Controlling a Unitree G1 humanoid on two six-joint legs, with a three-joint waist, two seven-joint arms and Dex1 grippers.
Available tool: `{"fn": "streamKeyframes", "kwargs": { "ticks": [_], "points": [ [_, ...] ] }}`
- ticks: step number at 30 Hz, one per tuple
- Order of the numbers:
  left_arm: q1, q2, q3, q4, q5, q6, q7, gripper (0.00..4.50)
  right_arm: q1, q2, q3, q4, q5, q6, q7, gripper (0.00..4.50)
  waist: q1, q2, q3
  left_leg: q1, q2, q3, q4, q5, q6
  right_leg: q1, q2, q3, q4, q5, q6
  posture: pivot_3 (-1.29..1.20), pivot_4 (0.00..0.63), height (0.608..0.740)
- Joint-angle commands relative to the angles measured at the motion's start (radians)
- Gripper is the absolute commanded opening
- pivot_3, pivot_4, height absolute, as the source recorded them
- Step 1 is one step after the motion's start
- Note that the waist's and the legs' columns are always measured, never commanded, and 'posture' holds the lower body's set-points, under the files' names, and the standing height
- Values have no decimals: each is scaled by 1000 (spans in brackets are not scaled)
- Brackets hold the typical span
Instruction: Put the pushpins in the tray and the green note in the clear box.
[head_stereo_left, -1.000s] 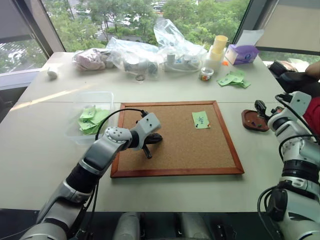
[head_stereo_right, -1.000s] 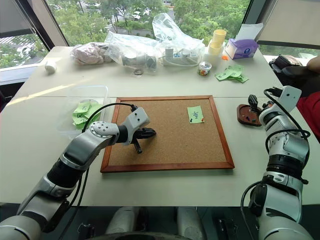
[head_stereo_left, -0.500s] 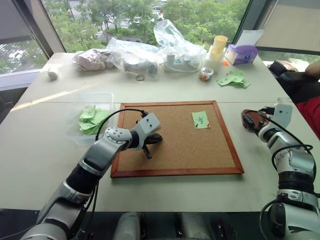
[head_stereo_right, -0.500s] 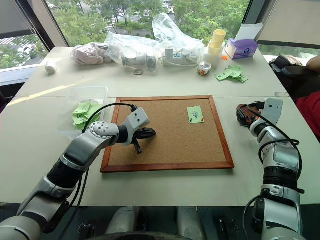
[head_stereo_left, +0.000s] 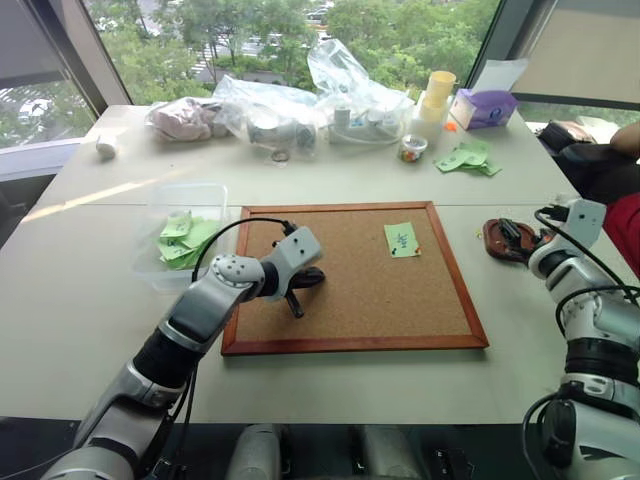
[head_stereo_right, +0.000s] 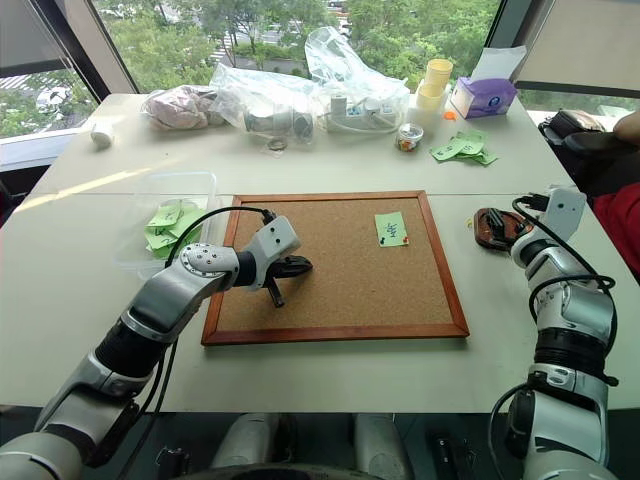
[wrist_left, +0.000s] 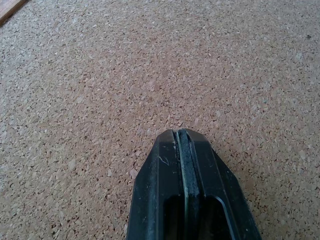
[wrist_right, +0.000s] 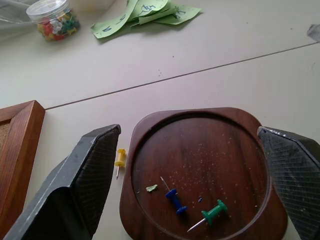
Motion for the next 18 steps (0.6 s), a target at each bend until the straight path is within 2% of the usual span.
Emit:
{"fn": "streamKeyframes", "kwargs": {
  "ticks": [1,3,6,18],
  "points": [
    [16,-3,-21,-10,6,-3,-8,0,47,-15,59,-184,29,-13,110,4487,1,0,0,0,0,0,0,0,0,0,0,0,0,0,0,0,150,738],
    [17,-2,-22,-10,7,-4,-10,0,103,-7,137,-345,72,27,206,4487,1,0,0,0,0,-1,0,0,0,0,0,0,0,0,0,0,150,738],
    [16,-6,-27,-9,9,-6,-12,0,139,22,241,-454,54,46,231,4487,1,0,0,0,0,-1,0,0,0,0,1,0,0,0,0,0,150,738],
    [27,-8,-14,-22,12,7,-7,0,185,75,301,-425,18,26,232,4487,5,0,0,-1,0,-1,1,-1,2,0,0,0,-1,0,0,0,150,738]
  ]
}}
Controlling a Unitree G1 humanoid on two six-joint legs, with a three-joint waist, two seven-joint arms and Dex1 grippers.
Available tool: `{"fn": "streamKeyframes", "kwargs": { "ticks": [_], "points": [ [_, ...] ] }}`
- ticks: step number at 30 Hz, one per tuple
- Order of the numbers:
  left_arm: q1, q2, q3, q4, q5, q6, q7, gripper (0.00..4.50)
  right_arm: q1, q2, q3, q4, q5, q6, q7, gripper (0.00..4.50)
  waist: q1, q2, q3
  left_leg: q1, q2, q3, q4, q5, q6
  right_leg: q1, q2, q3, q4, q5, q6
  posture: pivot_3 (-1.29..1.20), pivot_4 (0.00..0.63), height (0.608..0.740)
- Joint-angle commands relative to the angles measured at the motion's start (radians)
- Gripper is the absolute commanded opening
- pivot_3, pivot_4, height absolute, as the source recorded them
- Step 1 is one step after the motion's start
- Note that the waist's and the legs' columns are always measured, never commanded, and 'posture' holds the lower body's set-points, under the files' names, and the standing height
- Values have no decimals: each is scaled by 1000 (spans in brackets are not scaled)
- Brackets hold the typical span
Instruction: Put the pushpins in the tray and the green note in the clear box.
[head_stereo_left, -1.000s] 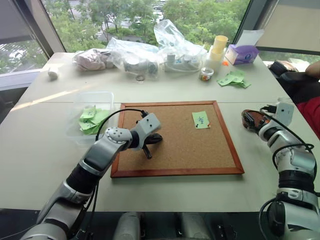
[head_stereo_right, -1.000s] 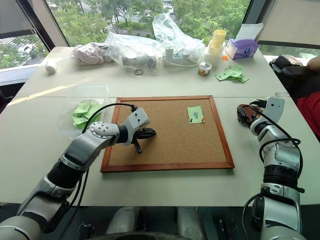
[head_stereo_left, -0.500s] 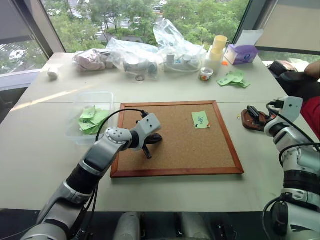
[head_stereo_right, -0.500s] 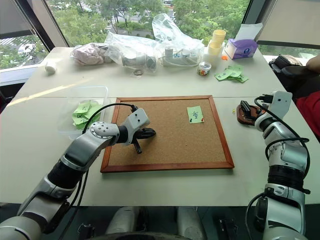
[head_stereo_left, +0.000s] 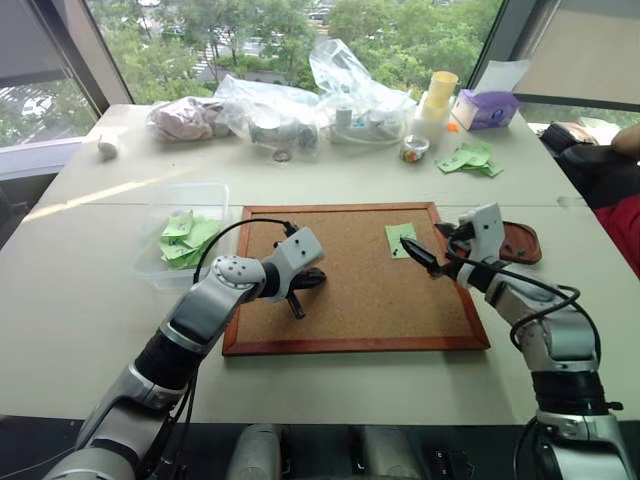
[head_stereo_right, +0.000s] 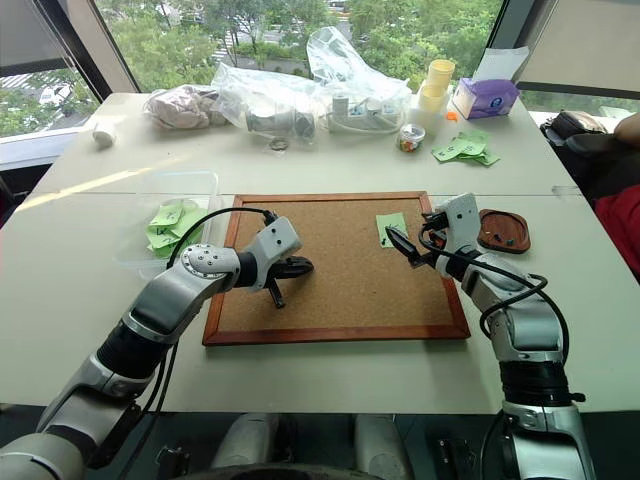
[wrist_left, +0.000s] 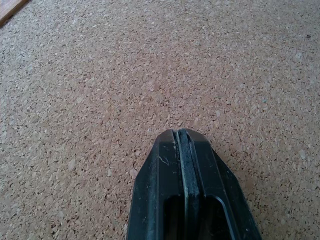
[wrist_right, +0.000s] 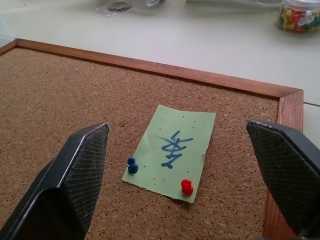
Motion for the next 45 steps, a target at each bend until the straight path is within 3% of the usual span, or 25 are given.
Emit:
{"fn": "streamKeyframes", "kwargs": {
  "ticks": [1,5,8,15,16,30,33,37,45],
  "points": [
    [22,2,-16,-19,3,10,-3,0,16,3,-17,-2,-1,-20,8,4487,-1,0,0,0,0,0,0,0,0,0,0,0,0,0,0,0,150,738],
    [21,0,-16,-19,3,11,-1,0,23,8,-15,20,-8,-24,9,4487,-2,0,0,0,0,0,0,0,0,0,0,0,0,0,0,0,150,738],
    [19,-2,-17,-12,4,7,-1,0,18,20,-15,58,-10,-30,10,3683,-2,0,0,0,0,0,0,0,0,0,0,0,0,0,0,0,150,738],
    [17,-4,-22,-6,6,3,-3,0,-5,33,-20,96,-13,-47,13,180,-2,0,0,0,0,0,0,0,0,0,0,0,0,0,0,0,150,738],
    [17,-4,-22,-6,6,4,-2,0,-6,36,-22,97,-12,-49,15,78,-2,0,0,0,0,0,0,0,0,0,0,0,0,0,0,0,150,738],
    [16,-1,-24,-2,7,5,-6,0,5,44,-31,88,-30,-73,2,78,-3,0,0,0,0,0,0,0,0,0,0,0,0,0,0,0,150,738],
    [14,-2,-24,0,8,2,-7,0,6,40,-25,101,-44,-80,5,958,-2,0,0,0,0,0,0,0,0,0,0,0,0,0,0,0,150,738],
    [15,-1,-24,-2,8,3,-6,0,9,42,-25,91,-50,-96,6,2846,-2,0,0,0,0,0,0,0,0,0,0,0,0,0,0,0,150,738],
    [15,-1,-25,-1,9,2,-7,0,18,39,-23,74,-54,-143,27,2846,-2,0,0,0,0,0,0,0,0,0,0,0,0,0,0,0,150,738]
  ]
}}
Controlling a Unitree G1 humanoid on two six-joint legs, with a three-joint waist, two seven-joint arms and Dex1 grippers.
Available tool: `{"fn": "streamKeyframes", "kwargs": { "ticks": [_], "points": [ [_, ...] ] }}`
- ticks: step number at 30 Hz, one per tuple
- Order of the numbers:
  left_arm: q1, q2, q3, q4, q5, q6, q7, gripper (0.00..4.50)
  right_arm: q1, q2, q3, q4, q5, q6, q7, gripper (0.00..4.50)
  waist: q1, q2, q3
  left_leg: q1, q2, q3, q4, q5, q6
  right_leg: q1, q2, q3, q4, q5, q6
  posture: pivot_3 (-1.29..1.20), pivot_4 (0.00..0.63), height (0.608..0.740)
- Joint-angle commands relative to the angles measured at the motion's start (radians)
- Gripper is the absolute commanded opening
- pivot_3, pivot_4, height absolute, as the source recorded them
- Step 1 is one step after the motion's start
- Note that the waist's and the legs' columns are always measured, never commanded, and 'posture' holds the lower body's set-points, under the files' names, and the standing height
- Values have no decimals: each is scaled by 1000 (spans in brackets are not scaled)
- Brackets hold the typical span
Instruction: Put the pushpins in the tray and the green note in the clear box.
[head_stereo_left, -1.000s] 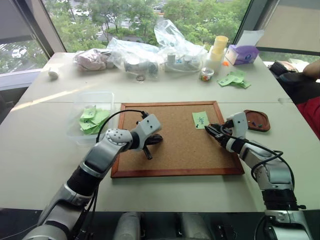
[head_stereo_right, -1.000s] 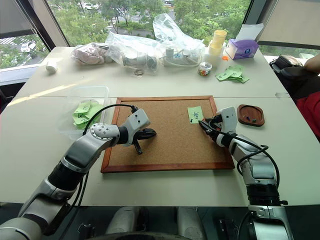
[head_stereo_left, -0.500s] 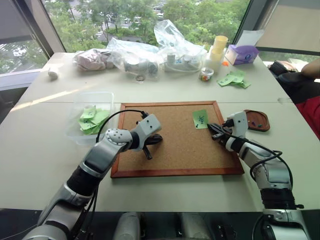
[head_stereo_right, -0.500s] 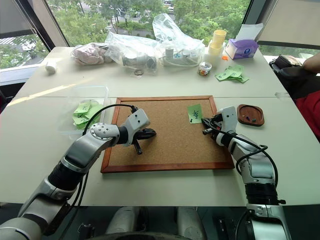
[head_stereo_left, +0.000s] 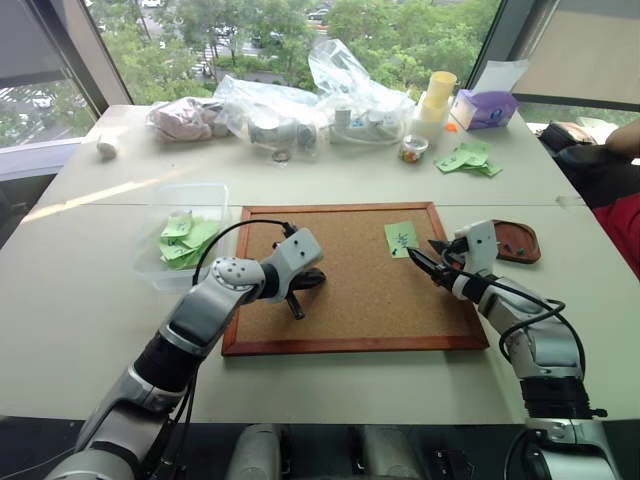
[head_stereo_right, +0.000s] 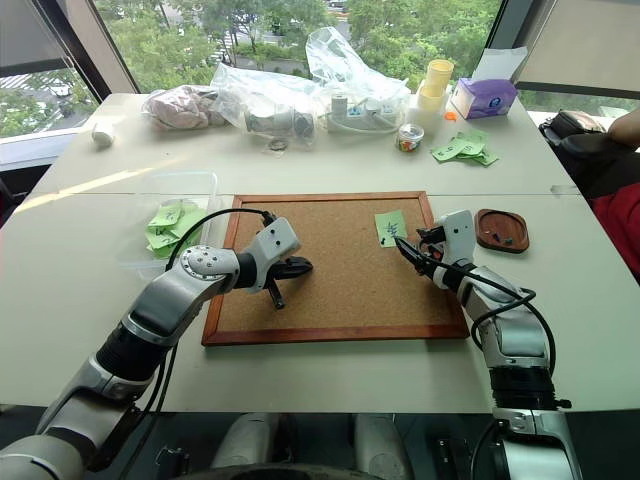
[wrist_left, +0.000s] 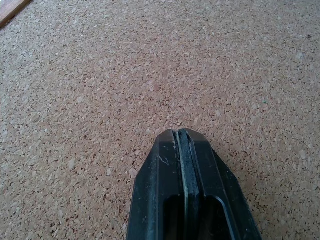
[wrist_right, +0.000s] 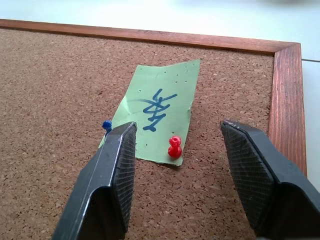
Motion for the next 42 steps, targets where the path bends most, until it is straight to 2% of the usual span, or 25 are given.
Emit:
{"fn": "streamKeyframes", "kwargs": {
  "ticks": [1,3,5,7,10,24,25,28,29,30,42],
  "points": [
    [4,0,-28,4,6,3,-14,0,4,-6,-10,-37,-2,-33,15,2846,0,0,0,0,0,0,0,0,0,0,0,0,0,0,0,0,150,738],
    [5,0,-29,2,6,4,-14,0,5,-5,-5,-32,-6,-35,18,2846,0,0,0,0,0,0,0,0,0,0,0,0,0,0,0,0,150,738],
    [5,1,-30,2,7,3,-15,0,5,-7,5,-28,-13,-34,26,2325,0,0,0,0,0,0,0,0,0,0,0,0,0,0,0,0,150,738],
    [6,1,-30,2,7,3,-16,0,5,-6,10,-25,-20,-38,27,1578,0,0,0,0,0,0,0,0,0,0,0,0,0,0,0,0,150,738],
    [7,2,-30,1,8,3,-16,0,6,-10,25,-15,-38,-36,34,56,0,0,0,0,0,0,0,0,0,0,0,0,0,0,0,0,150,738],
    [10,-2,-28,6,13,1,-15,0,16,1,-25,-26,-23,-70,26,56,1,0,0,0,0,0,0,0,0,0,0,0,0,0,0,0,150,738],
    [10,-2,-28,6,13,0,-16,0,16,3,-29,-27,-18,-70,26,615,1,0,0,0,0,0,0,0,0,0,0,0,0,0,0,0,150,738],
    [9,-2,-29,7,14,1,-17,0,20,0,-24,-36,-14,-59,30,1789,0,0,0,0,0,0,0,0,0,0,0,0,0,0,0,0,150,738],
    [10,-2,-29,6,14,1,-17,0,21,2,-26,-38,-13,-58,27,2436,0,0,0,0,0,0,0,0,0,0,0,0,0,0,0,0,150,738],
    [10,-2,-29,6,14,1,-17,0,22,4,-28,-40,-9,-54,27,2840,0,0,0,0,0,0,0,0,0,0,0,0,0,0,0,0,150,738],
    [13,-2,-29,-1,15,4,-16,0,29,-3,-7,-33,-12,-37,34,2840,0,0,0,0,0,0,0,0,0,0,0,0,0,0,0,0,150,738]
  ]
}}
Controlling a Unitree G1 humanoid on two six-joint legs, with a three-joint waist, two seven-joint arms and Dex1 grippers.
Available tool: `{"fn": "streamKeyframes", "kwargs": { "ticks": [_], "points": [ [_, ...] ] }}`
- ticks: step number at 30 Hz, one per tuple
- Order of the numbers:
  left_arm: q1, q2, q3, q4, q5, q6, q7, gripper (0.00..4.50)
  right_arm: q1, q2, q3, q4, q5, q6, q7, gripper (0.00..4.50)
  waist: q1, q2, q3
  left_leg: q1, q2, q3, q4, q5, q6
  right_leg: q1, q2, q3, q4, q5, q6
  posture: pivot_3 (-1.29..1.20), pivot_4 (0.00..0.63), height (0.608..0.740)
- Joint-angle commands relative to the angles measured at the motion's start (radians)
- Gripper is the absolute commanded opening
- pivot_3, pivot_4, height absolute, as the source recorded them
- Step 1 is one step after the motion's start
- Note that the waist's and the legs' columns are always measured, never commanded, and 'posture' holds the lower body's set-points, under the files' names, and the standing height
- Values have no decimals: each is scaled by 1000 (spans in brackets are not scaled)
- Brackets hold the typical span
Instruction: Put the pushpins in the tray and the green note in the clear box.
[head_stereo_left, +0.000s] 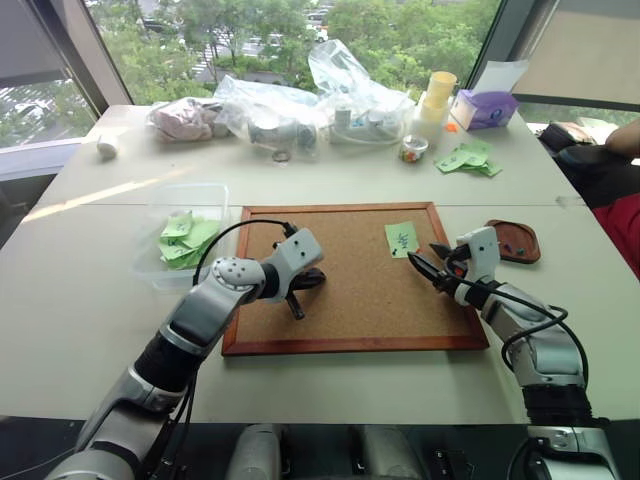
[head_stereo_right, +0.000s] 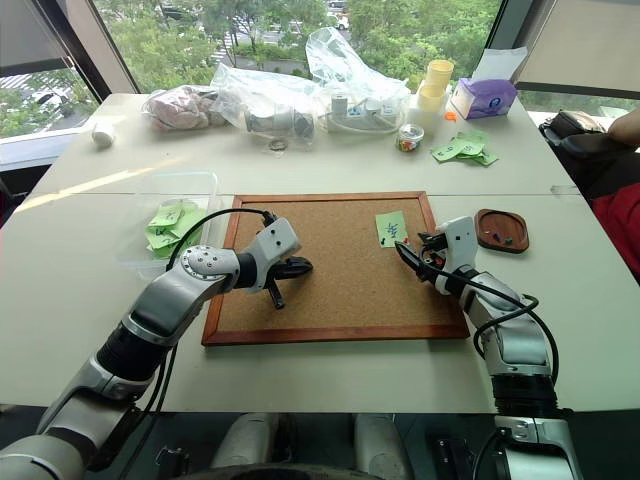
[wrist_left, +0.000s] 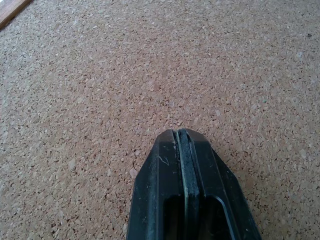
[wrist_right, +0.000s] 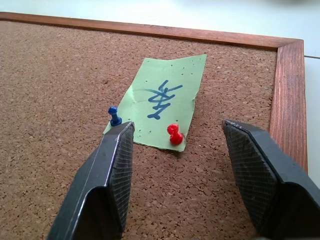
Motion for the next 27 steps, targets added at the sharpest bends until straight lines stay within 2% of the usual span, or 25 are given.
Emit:
{"fn": "streamKeyframes", "kwargs": {
  "ticks": [1,3,5,6,10,18,27],
  "points": [
    [13,-1,-28,-1,4,6,-11,0,-11,-3,-2,-30,3,-6,6,2840,0,0,0,0,0,0,0,0,0,0,0,0,0,0,0,0,150,738],
    [13,0,-28,-1,4,5,-11,0,-14,-2,-1,-25,0,-9,6,2840,0,0,0,0,0,0,0,0,0,0,0,0,0,0,0,0,150,738],
    [14,0,-27,-2,4,6,-11,0,-18,-2,4,-20,-3,-14,7,2321,0,0,0,0,0,0,0,0,0,0,0,0,0,0,0,0,150,738],
    [14,1,-28,-2,4,6,-11,0,-21,0,5,-17,-4,-18,7,1992,0,0,0,0,0,0,0,0,0,0,0,0,0,0,0,0,150,738],
    [14,1,-29,-1,4,6,-12,0,-27,3,10,-13,-4,-22,7,37,0,0,0,0,0,0,0,0,0,0,0,0,0,0,0,0,150,738],
    [14,0,-30,3,6,7,-12,0,-19,9,-3,-14,-9,-43,-4,37,-1,0,0,0,0,0,0,0,0,0,0,0,0,0,0,0,150,738],
    [11,7,-41,10,9,24,-16,0,-51,32,-96,-56,62,-64,-53,37,-1,0,0,0,0,0,0,0,0,0,0,0,0,0,0,0,150,738]
  ]
}}
